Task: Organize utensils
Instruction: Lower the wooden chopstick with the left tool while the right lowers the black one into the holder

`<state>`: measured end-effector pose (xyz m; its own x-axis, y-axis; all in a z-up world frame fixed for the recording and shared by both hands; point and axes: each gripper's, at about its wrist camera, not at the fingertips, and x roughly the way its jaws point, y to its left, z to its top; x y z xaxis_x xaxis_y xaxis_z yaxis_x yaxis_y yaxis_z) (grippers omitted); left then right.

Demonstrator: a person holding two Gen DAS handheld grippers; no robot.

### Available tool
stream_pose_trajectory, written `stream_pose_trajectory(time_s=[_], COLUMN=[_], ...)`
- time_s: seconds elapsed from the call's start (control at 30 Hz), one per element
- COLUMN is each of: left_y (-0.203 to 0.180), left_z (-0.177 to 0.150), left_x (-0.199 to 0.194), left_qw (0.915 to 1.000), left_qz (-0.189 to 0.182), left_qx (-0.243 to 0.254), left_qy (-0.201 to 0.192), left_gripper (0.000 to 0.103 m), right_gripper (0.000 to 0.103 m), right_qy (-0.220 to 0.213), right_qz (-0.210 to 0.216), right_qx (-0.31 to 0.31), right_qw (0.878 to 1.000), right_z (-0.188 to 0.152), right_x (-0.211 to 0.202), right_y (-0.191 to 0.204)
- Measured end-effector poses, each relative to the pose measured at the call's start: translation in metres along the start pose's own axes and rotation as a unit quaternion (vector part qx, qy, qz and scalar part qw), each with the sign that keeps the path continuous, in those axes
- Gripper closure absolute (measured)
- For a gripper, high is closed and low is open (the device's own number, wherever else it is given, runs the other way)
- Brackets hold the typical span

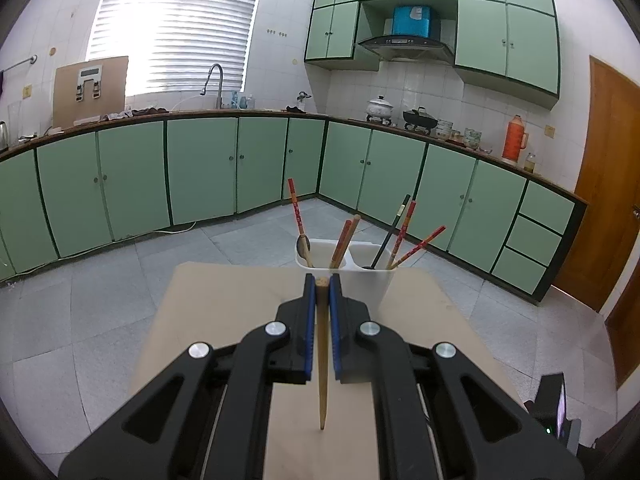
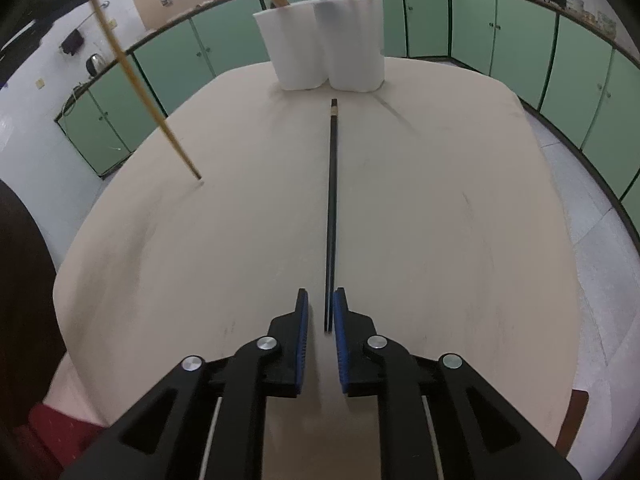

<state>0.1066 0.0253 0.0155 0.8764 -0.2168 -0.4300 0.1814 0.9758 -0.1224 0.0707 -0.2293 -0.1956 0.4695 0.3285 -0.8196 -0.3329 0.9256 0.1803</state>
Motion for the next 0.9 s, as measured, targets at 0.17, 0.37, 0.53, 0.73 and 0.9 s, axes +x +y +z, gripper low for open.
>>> stream_pose_trajectory(time_s=[0.17,0.37,0.53,0.73,0.9], left_y=[0.000,0.002,0.002,0.001,0.000], left_z=[0.000,0.000,-0.001,-0.002,-0.001], left_x=[-0.002,-0.002,-0.002,-0.002,-0.004], left_qw=[1.0000,1.0000,1.0000,1.0000,1.0000], left_qz=[-0.001,-0.001,0.000,-0.001,-0.001], left_qx=[-0.003,-0.001,-0.001,-0.001,0.002], left_qy=[-0.001,-0.001,0.000,0.000,0.000], left_gripper=[0.097,0.097,0.097,0.097,0.097], right_gripper=[0.090,0.090,0.091,0.099,0.099], right_qy=[-0.018,-0.033,-0.048,-0.064,-0.087], right_qz=[-0.012,-0.027,-0.027,-0.049,-0.051], right_qx=[0.009,0.002,0.010,-0.010,-0.001], right_qw=[1.000,0.999,0.998,0.997,0.995], right_z=[-0.016,-0.016,-0.012,-0.014,-0.010], right_x=[-0.004,-0.002,0.004,0.006,-0.011], right_y=[0.001,0.007,0.003,0.012,0.011])
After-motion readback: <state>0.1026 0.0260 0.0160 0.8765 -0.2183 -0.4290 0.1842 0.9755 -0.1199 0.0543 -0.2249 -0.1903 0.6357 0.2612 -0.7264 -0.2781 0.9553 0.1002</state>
